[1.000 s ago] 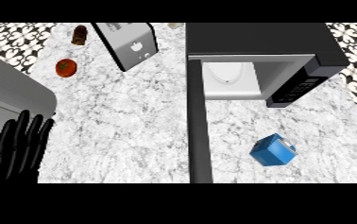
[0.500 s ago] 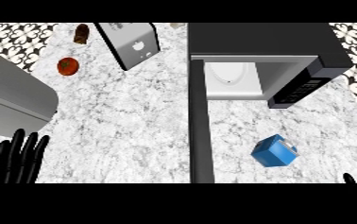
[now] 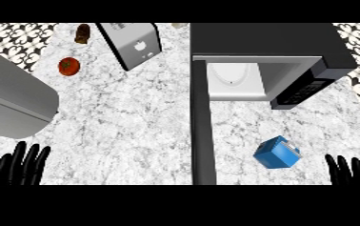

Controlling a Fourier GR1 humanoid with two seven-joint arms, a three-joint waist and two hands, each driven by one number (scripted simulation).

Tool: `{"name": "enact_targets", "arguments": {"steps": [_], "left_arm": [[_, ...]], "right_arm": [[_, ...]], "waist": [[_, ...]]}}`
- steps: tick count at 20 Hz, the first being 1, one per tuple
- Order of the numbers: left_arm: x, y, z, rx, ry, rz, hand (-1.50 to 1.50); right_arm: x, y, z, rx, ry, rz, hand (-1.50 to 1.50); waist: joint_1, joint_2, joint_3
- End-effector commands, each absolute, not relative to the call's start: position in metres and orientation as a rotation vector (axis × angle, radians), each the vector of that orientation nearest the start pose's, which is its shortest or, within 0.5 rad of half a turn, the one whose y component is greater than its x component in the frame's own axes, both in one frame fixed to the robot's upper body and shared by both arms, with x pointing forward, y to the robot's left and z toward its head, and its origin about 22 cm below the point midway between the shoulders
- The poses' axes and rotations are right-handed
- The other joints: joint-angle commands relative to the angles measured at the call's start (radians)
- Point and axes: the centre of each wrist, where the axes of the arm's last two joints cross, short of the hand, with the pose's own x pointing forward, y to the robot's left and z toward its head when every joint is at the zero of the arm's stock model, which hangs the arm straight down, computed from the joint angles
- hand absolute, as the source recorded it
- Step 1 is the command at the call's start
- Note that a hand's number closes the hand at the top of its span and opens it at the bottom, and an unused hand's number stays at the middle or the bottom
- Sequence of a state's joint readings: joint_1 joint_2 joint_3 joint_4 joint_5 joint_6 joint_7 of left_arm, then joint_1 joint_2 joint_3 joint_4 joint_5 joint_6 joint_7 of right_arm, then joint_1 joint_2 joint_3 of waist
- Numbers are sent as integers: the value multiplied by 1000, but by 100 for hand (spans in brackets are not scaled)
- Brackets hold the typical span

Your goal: Pick up the milk, place it into the microwave and close the microwave

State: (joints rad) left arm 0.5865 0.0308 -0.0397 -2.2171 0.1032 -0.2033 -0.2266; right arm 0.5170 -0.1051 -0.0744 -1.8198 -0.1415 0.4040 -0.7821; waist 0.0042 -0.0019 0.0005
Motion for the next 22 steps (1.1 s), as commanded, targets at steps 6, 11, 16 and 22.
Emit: {"name": "enact_targets", "arguments": {"steps": [6, 11, 16, 22], "left_arm": [[84, 255, 73, -29, -1909, -18, -150], [77, 264, 72, -30, -1913, -16, -150], [89, 266, 71, -20, -1930, -10, -150], [89, 260, 55, -29, -1921, -14, -150]], "right_arm": [[133, -341, -48, 137, -2182, 45, -150], [134, -331, -63, 138, -2142, 57, -150], [166, -355, -71, 135, -2121, 104, -150], [168, -344, -110, 132, -2079, 118, -150]], "waist": [[5, 0, 0], [5, -1, 0], [3, 2, 0], [8, 2, 1]]}}
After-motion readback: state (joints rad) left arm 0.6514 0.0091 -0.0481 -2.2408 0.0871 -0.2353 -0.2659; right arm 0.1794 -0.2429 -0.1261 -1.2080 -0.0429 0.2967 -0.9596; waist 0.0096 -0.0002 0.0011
